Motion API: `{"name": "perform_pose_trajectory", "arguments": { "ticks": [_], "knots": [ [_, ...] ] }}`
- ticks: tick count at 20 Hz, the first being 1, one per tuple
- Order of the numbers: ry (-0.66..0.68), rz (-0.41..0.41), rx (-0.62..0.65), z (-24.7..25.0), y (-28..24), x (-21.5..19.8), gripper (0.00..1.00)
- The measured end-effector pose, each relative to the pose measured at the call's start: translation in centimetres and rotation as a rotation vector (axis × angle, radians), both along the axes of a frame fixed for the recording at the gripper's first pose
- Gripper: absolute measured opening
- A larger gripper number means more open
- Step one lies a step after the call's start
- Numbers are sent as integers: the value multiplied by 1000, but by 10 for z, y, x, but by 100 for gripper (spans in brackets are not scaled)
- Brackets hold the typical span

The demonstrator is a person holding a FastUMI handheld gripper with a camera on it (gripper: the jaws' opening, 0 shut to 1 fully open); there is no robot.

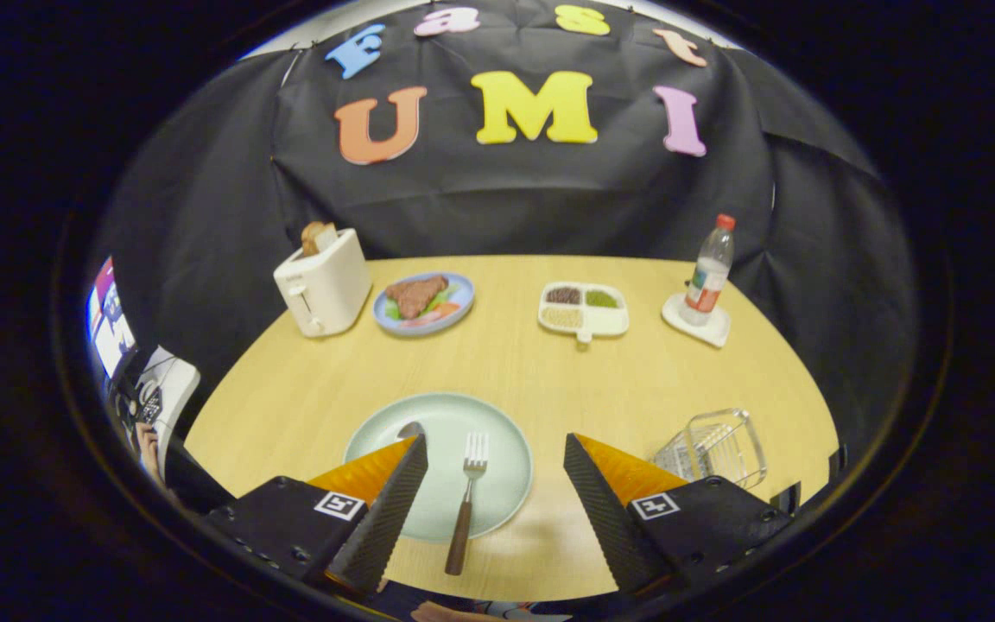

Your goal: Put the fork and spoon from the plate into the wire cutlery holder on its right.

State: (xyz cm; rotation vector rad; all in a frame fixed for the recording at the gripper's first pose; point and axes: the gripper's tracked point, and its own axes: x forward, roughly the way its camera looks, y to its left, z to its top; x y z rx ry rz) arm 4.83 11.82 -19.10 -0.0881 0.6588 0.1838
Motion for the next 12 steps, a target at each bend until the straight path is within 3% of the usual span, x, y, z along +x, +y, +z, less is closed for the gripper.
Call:
{"name": "perform_pose_trajectory", "arguments": {
  "ticks": [10,12],
  "knots": [
    [324,37,-154,-82,20,-2,90],
    [345,21,-171,-88,21,1,79]
  ]
}}
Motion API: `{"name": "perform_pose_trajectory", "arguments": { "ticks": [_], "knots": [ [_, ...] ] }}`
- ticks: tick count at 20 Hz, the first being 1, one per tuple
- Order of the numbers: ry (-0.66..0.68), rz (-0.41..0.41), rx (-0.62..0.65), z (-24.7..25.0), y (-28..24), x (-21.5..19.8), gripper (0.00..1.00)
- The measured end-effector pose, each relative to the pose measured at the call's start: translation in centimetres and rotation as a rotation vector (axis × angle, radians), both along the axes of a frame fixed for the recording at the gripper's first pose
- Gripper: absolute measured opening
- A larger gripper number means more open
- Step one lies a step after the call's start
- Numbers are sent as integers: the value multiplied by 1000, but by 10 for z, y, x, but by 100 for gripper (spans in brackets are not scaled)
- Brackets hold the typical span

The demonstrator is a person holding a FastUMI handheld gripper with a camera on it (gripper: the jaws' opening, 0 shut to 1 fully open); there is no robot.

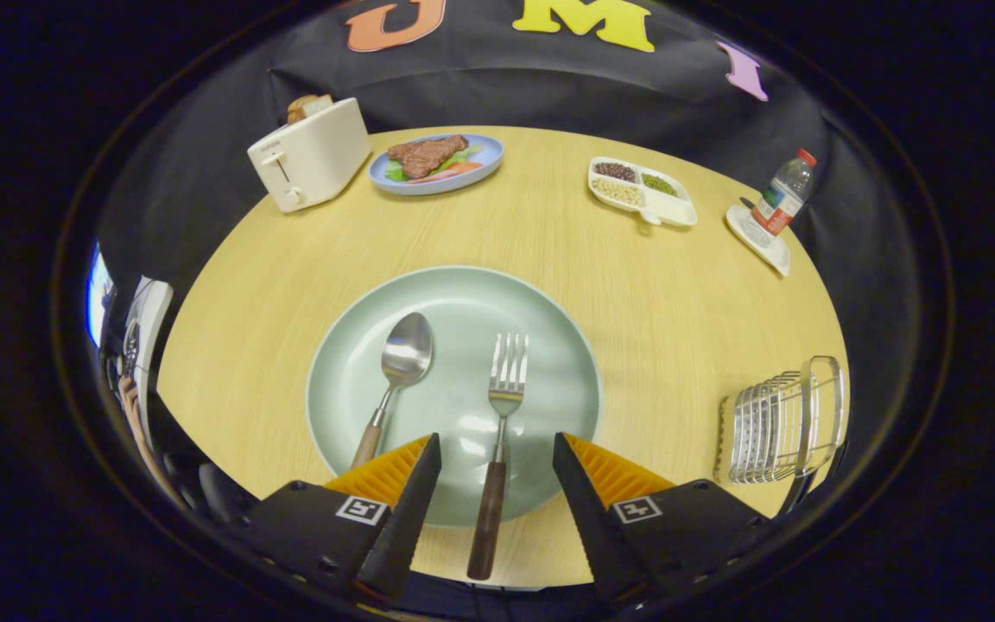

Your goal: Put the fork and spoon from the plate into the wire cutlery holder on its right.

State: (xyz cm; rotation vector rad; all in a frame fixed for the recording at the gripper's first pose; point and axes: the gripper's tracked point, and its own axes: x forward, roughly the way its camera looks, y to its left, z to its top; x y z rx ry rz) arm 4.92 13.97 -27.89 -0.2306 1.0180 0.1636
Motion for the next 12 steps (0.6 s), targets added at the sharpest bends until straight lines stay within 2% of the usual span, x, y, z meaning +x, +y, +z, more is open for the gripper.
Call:
{"name": "perform_pose_trajectory", "arguments": {
  "ticks": [3,5,6,7,10,12],
  "knots": [
    [85,-25,13,-13,4,-4,70],
    [160,-48,6,-24,6,-10,58],
    [156,-55,-9,-22,4,-7,52],
    [151,-52,-13,-21,5,-4,46],
    [187,-75,-7,-21,6,-5,15],
    [195,-69,-10,-21,5,-4,8]
  ]
}}
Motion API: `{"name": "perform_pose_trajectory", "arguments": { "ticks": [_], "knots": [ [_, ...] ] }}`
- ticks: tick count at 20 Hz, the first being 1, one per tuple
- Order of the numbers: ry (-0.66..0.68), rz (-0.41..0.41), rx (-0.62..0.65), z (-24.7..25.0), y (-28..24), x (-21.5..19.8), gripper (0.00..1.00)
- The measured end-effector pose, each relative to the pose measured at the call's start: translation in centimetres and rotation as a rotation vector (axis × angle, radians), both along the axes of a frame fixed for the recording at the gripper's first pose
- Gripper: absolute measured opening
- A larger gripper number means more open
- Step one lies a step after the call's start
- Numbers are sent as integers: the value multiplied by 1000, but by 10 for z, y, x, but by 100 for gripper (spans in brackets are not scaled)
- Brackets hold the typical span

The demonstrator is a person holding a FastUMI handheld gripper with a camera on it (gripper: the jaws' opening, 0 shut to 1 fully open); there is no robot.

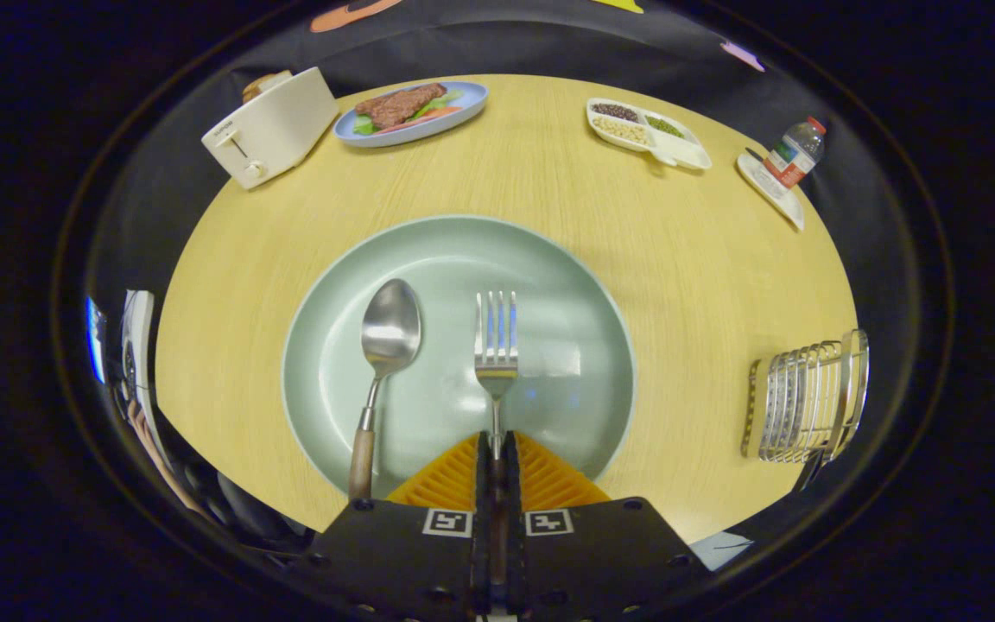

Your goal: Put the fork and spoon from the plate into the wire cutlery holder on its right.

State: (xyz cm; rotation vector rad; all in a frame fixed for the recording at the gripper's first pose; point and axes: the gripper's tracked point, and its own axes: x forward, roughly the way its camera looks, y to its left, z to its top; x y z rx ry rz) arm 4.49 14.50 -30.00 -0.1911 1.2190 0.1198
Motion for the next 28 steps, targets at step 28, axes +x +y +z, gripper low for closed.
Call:
{"name": "perform_pose_trajectory", "arguments": {
  "ticks": [28],
  "knots": [
    [-183,-117,31,134,-216,-29,2]
  ]
}}
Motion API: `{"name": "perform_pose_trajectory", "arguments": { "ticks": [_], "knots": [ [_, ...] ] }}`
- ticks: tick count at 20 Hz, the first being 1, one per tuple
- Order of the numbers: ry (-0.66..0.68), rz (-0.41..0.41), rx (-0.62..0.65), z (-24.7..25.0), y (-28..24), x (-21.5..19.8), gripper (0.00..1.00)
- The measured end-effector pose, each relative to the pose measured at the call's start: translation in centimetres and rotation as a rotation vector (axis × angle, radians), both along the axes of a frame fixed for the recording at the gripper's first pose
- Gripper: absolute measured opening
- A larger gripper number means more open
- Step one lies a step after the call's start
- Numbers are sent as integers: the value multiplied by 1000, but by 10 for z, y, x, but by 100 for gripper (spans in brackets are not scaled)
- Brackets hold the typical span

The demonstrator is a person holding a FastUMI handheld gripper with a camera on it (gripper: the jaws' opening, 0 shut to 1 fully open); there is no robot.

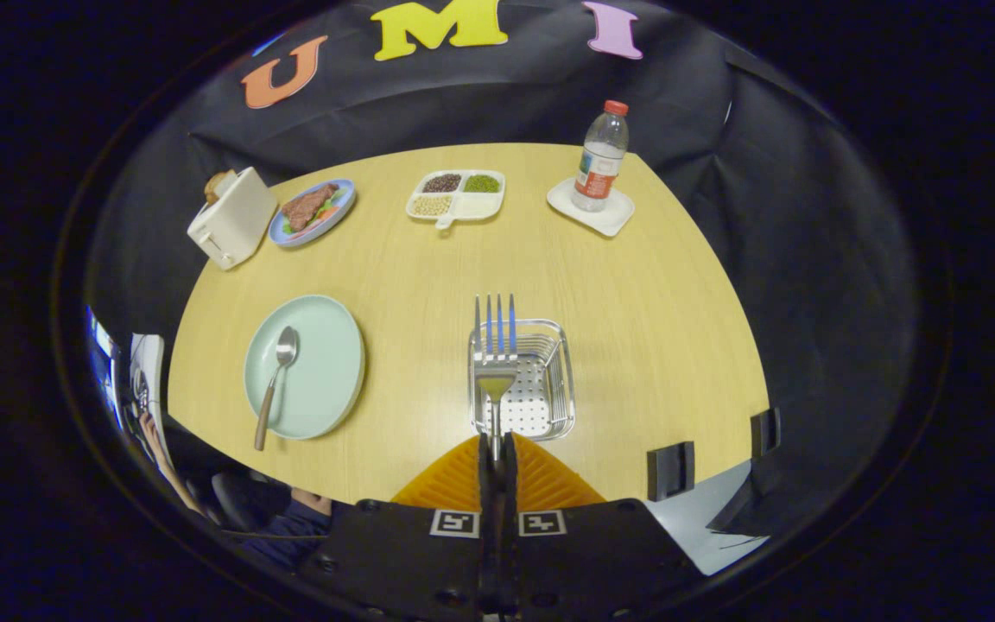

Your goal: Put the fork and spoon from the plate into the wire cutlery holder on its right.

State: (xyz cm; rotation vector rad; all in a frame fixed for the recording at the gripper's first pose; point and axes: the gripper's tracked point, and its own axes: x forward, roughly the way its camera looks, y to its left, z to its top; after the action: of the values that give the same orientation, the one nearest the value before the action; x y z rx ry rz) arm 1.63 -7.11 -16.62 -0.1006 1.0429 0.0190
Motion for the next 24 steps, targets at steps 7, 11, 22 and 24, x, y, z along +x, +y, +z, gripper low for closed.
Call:
{"name": "perform_pose_trajectory", "arguments": {
  "ticks": [7,11,22,24],
  "knots": [
    [-24,-8,-40,-2,-19,12,13],
    [-23,-31,-48,-4,-23,14,30],
    [-121,27,-70,21,30,24,91],
    [-104,49,-54,17,57,21,99]
  ]
}}
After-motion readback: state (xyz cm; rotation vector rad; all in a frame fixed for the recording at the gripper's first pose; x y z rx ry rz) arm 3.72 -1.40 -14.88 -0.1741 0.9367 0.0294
